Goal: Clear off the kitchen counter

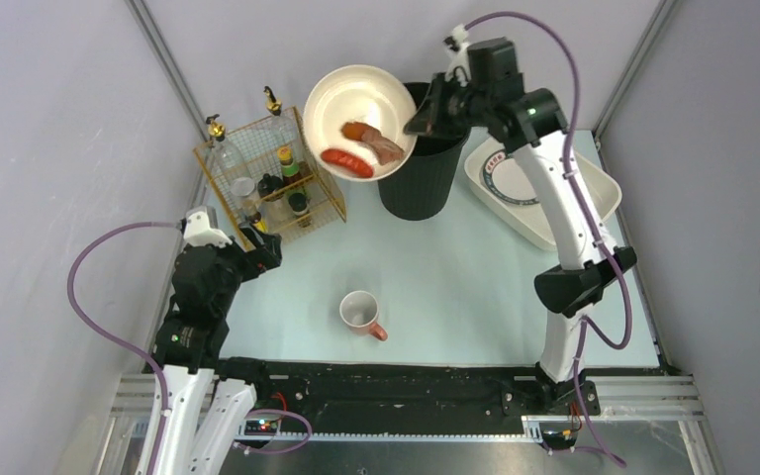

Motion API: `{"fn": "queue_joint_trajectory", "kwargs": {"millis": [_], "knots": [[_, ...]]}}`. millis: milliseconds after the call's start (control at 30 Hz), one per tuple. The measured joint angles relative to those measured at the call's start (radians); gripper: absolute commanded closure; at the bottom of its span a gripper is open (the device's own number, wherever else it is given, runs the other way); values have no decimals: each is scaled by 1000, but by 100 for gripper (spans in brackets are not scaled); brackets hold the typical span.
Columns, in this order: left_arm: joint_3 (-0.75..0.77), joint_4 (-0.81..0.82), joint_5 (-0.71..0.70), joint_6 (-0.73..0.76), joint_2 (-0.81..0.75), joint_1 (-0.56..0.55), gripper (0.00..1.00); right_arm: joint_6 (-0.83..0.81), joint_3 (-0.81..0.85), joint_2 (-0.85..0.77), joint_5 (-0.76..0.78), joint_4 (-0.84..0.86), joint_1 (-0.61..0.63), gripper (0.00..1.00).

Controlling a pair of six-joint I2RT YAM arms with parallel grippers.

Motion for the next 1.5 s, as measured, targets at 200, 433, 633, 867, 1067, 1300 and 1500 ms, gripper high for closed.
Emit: {"fn": "queue_joint_trajectory", "kwargs": {"millis": [200,433,633,867,1067,1300,1500], "knots": [[0,0,1,0,13,0,0,48,-27,-1,-34,10,-157,100],[0,-1,3,0,19,3,0,131,-55,45,-35,41,-269,100],[0,-1,5,0,20,8,0,188,-35,112,-21,81,-304,100],[0,-1,8,0,32,10,0,210,-64,143,39,167,-311,100],[0,-1,9,0,32,11,0,204,-135,143,109,275,-309,100],[0,-1,9,0,32,11,0,146,-283,114,220,444,-297,100],[0,-1,9,0,32,12,0,55,-472,26,322,613,-255,100]]}}
